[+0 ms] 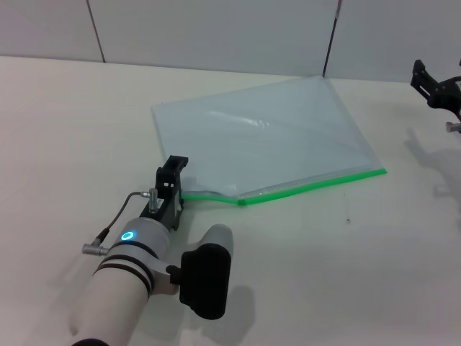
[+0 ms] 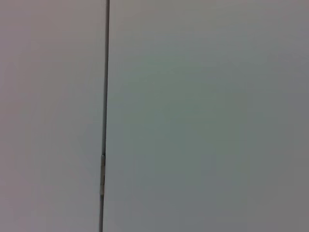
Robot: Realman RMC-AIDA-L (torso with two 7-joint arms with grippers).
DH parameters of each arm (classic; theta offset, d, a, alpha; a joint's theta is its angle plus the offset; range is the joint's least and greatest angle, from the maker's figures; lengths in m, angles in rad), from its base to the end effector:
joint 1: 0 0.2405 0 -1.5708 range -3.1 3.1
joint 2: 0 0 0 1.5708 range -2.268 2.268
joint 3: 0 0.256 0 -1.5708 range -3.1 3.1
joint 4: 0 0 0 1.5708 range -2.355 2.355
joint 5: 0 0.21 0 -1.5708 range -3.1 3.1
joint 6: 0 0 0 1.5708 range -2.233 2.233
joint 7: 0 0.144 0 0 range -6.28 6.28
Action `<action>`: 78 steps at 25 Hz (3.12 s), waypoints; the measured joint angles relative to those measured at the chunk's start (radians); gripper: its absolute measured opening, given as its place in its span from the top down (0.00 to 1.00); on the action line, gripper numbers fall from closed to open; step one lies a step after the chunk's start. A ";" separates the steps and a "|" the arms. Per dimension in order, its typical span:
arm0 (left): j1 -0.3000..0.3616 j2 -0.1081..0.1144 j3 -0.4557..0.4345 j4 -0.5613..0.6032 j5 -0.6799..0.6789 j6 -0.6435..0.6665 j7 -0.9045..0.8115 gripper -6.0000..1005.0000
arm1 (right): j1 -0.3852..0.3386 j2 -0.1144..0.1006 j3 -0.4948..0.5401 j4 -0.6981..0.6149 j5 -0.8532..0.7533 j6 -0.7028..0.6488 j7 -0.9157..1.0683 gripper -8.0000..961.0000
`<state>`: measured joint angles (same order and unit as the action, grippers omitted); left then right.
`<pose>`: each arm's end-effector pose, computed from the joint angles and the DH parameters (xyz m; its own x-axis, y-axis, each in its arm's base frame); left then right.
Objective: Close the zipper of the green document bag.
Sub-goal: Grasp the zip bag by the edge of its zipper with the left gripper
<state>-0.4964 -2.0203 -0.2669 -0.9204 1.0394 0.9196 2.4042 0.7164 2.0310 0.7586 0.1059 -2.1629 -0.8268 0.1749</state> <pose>-0.2469 0.3025 -0.1206 0.6828 -0.1333 -0.7184 -0.7078 -0.3643 -0.6052 0.2903 0.4207 -0.0114 0.7675 -0.0946 -0.6341 -0.6385 -0.2023 -0.7426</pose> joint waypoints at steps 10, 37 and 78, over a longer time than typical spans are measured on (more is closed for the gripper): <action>-0.008 -0.001 0.000 0.007 0.036 -0.002 0.002 0.42 | 0.000 0.001 0.000 0.001 0.000 0.000 0.000 0.10; -0.011 -0.003 0.001 0.019 0.051 -0.032 0.012 0.45 | -0.002 0.003 0.004 0.003 0.000 0.000 0.000 0.10; -0.027 -0.008 -0.003 0.037 0.062 -0.024 0.000 0.50 | -0.005 0.004 -0.004 0.003 0.000 0.000 0.000 0.10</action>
<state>-0.5229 -2.0279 -0.2704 -0.8836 1.1011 0.8958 2.4038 0.7113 2.0350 0.7544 0.1089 -2.1629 -0.8268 0.1749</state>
